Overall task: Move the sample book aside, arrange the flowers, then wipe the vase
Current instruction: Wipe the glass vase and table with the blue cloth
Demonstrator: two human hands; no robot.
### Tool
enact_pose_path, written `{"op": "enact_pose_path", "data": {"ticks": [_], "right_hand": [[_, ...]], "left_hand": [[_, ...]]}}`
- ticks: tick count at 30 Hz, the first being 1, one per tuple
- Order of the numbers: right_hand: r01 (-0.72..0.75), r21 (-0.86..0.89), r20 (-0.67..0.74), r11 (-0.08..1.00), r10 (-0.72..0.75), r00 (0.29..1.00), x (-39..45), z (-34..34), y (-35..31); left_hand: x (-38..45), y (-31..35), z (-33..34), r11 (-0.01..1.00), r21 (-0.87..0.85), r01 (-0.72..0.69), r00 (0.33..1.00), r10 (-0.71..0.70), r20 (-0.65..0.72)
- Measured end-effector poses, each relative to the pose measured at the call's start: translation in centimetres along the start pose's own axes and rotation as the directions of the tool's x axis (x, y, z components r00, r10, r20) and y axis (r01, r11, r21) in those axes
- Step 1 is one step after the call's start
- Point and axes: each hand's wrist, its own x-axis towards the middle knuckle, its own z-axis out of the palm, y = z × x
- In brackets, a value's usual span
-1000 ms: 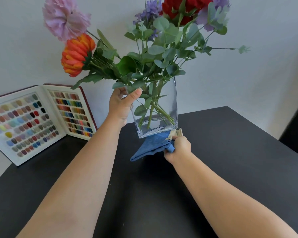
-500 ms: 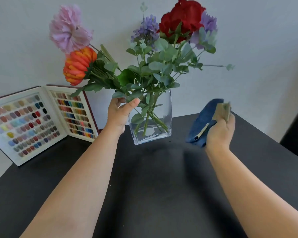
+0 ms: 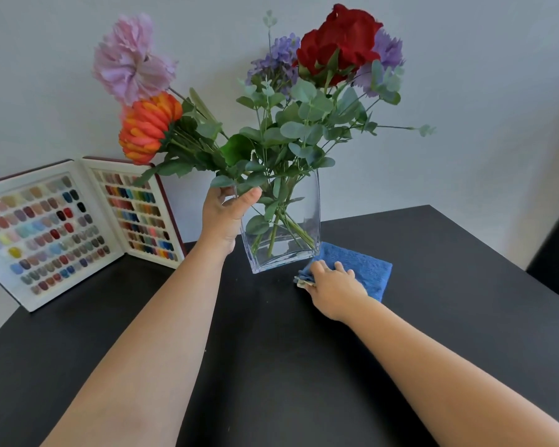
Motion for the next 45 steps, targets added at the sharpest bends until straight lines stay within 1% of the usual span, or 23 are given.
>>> {"op": "enact_pose_path", "data": {"ticks": [4,6,8,10,12,14,16,18,20,23,24,26,27,29,30,32,33,34,36,38,41,43,45], "right_hand": [[0.161,-0.042,0.070,0.986,-0.158,0.985,1.3,0.2,-2.3],[0.251,-0.005,0.095,0.968,-0.249,0.964,0.8,1.0,-2.4],[0.298,0.044,0.072,0.954,-0.300,0.951,0.1,1.4,-1.0],[0.249,0.061,0.022,0.967,-0.251,0.968,-0.2,0.7,1.2],[0.171,-0.001,-0.036,0.985,-0.170,0.985,0.1,-0.4,2.5],[0.132,-0.033,-0.075,0.991,-0.134,0.988,0.8,-0.9,2.1],[0.166,0.012,-0.059,0.986,-0.165,0.984,1.1,-0.8,0.3],[0.240,0.095,-0.013,0.966,-0.240,0.971,0.6,-0.2,-1.5],[0.307,0.136,0.020,0.942,-0.312,0.950,-0.6,-0.2,-2.5],[0.314,0.192,0.069,0.930,-0.332,0.941,-2.6,-0.9,-1.8],[0.281,0.244,0.086,0.928,-0.309,0.947,-3.4,-1.3,-1.0],[0.156,0.401,0.105,0.903,-0.214,0.971,-4.8,-2.2,1.4],[0.082,0.509,0.094,0.857,-0.150,0.984,-5.6,-2.8,2.7],[-0.025,0.720,0.011,0.693,0.024,1.000,-6.7,-4.0,5.4],[-0.050,0.805,-0.039,0.591,0.137,0.990,-6.9,-4.6,6.7],[-0.046,0.915,-0.112,0.402,0.362,0.926,-6.9,-5.6,8.2],[-0.014,0.944,-0.143,0.331,0.447,0.883,-6.6,-5.7,8.2],[0.035,0.954,-0.188,0.297,0.503,0.843,-6.4,-5.6,7.7],[0.163,0.936,-0.317,0.313,0.544,0.777,-5.7,-4.9,5.2],[0.289,0.876,-0.461,0.385,0.498,0.734,-4.9,-4.1,1.8],[0.417,0.740,-0.627,0.527,0.318,0.711,-2.8,-2.9,-1.7],[0.446,0.625,-0.695,0.641,0.196,0.692,-1.5,-2.3,-2.7],[0.445,0.525,-0.734,0.725,0.123,0.668,-0.5,-2.0,-2.9]], "left_hand": [[0.3,-0.1,0.1,1.000,-0.006,-0.024,1.000,0.024,-0.004],[0.5,-0.3,0.1,1.000,-0.009,-0.015,1.000,0.015,0.002],[0.5,-0.5,0.1,1.000,-0.018,-0.003,1.000,0.004,0.007],[0.4,-0.8,0.2,1.000,-0.029,0.007,1.000,-0.007,0.014],[0.3,-1.1,0.2,0.999,-0.031,0.005,1.000,-0.004,0.018],[0.2,-1.3,0.2,0.999,-0.032,-0.006,1.000,0.006,0.022],[0.1,-1.4,0.3,0.999,-0.037,-0.008,1.000,0.009,0.026],[-0.2,-1.5,0.6,0.999,-0.049,-0.013,0.999,0.014,0.029],[-0.4,-1.6,0.7,0.998,-0.063,-0.019,0.999,0.021,0.033],[-0.6,-1.7,0.7,0.997,-0.080,-0.023,0.999,0.026,0.047],[-0.7,-1.8,0.6,0.996,-0.086,-0.024,0.998,0.028,0.048],[-0.7,-2.0,0.4,0.995,-0.093,-0.025,0.998,0.029,0.051],[-0.7,-2.2,0.3,0.996,-0.092,-0.023,0.998,0.028,0.056],[-0.8,-2.6,0.2,0.996,-0.084,-0.021,0.997,0.028,0.073],[-0.8,-2.9,0.1,0.996,-0.083,-0.026,0.996,0.033,0.080],[-1.0,-3.2,0.1,0.995,-0.092,-0.034,0.995,0.042,0.090],[-1.2,-3.2,0.1,0.996,-0.088,-0.035,0.995,0.044,0.094],[-1.4,-3.2,0.1,0.996,-0.080,-0.035,0.994,0.043,0.096],[-1.7,-3.0,0.2,0.997,-0.074,-0.022,0.993,0.030,0.114],[-1.9,-2.7,0.1,0.998,-0.058,-0.003,0.990,0.011,0.141],[-2.1,-1.8,-0.3,0.998,-0.012,0.059,0.966,-0.054,0.253],[-2.1,-0.8,-0.8,0.991,0.014,0.131,0.935,-0.128,0.331],[-1.9,0.2,-1.2,0.980,0.029,0.198,0.912,-0.194,0.362]]}}
